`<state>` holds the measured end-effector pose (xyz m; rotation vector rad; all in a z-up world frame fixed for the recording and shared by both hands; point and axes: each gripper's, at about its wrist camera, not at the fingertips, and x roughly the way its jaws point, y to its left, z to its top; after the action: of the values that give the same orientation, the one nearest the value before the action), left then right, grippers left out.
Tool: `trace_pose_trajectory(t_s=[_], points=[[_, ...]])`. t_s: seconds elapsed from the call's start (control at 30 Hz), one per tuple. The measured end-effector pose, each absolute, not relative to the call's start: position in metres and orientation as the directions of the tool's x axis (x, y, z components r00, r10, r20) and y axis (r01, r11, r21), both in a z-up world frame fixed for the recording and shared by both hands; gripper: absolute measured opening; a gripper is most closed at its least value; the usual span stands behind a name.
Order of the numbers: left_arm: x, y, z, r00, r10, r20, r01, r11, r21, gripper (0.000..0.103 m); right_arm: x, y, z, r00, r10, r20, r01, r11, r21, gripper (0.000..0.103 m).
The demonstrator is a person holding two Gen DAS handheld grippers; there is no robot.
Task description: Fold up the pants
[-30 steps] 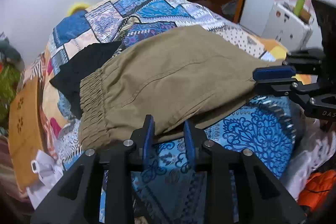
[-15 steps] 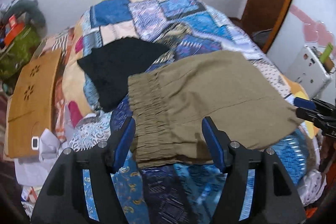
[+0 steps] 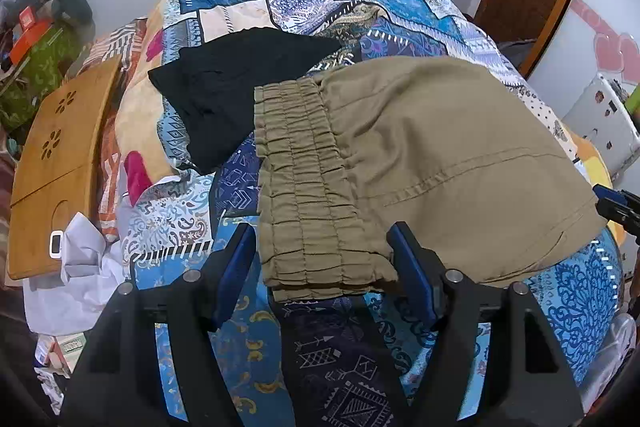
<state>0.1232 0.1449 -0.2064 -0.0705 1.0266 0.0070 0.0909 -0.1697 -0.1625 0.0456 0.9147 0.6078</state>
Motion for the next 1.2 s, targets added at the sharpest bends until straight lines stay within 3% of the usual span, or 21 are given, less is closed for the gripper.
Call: trace_pose_trajectory(t_s=[0.4, 0.5, 0.6, 0.87, 1.2], points=[[0.127, 0.153, -0.162, 0.573, 0.014, -0.82, -0.069, 0.997, -0.03, 0.071, 0.1, -0.169, -0.149, 0.434, 0.502, -0.748, -0.503, 0.824, 0.26, 0.044], [0.141, 0.161, -0.149, 0.603, 0.05, -0.796, -0.091, 0.996, -0.006, 0.08, 0.108, -0.171, -0.137, 0.473, 0.499, -0.726, -0.51, 0.827, 0.237, 0.049], [0.165, 0.17, -0.142, 0.611, 0.079, -0.787, -0.13, 0.992, -0.002, 0.083, 0.124, -0.175, -0.125, 0.519, 0.497, -0.695, -0.503, 0.835, 0.222, 0.052], [0.223, 0.179, -0.155, 0.567, 0.075, -0.82, -0.137, 0.991, -0.004, 0.084, 0.183, -0.181, -0.123, 0.569, 0.473, -0.672, -0.459, 0.861, 0.218, 0.054], [0.272, 0.183, -0.199, 0.475, 0.059, -0.878, -0.132, 0.991, -0.005, 0.085, 0.284, -0.178, -0.161, 0.522, 0.476, -0.708, -0.406, 0.868, 0.285, 0.054]])
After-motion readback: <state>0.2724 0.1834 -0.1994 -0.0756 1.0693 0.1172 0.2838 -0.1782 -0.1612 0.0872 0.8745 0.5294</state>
